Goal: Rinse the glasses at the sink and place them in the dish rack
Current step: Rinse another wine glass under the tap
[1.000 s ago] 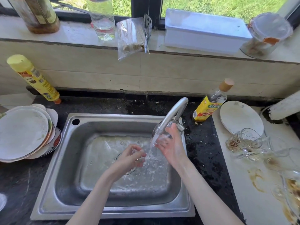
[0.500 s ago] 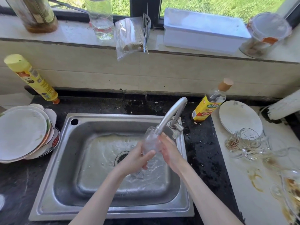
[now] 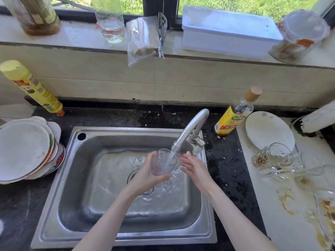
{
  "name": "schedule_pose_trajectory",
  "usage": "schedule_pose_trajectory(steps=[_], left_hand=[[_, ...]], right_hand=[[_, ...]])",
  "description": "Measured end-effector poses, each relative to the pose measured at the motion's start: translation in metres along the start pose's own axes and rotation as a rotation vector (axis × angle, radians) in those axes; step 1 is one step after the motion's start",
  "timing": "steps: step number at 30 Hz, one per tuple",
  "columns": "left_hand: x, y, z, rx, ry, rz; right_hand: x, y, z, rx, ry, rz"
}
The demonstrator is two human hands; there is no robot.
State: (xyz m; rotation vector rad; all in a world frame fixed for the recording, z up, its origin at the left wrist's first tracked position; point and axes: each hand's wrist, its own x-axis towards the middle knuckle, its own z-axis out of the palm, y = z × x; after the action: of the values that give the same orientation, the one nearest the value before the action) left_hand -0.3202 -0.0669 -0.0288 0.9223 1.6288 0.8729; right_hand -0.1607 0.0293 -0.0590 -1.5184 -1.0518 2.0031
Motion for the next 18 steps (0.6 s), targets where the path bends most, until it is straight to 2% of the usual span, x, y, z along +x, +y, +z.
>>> schedule_pose_trajectory(steps=[3, 5, 8, 18], left_hand=[[-0.001, -0.001, 0.001, 0.076, 0.036, 0.033], [-0.001, 0.000, 0.003, 0.108, 0.034, 0.055], [0.001, 0.003, 0.004, 0.116, 0.031, 0.101], [0.010, 0.002, 0.010, 0.135, 0.031, 0.202]], right_hand=[[0.015, -0.001, -0.013, 0.230, 0.181, 0.186], [0.020, -0.008, -0.015, 0.406, 0.206, 0.256], [0.023, -0.018, -0.016, 0.598, 0.189, 0.260], [0.028, -0.018, -0.014, 0.608, 0.161, 0.348]])
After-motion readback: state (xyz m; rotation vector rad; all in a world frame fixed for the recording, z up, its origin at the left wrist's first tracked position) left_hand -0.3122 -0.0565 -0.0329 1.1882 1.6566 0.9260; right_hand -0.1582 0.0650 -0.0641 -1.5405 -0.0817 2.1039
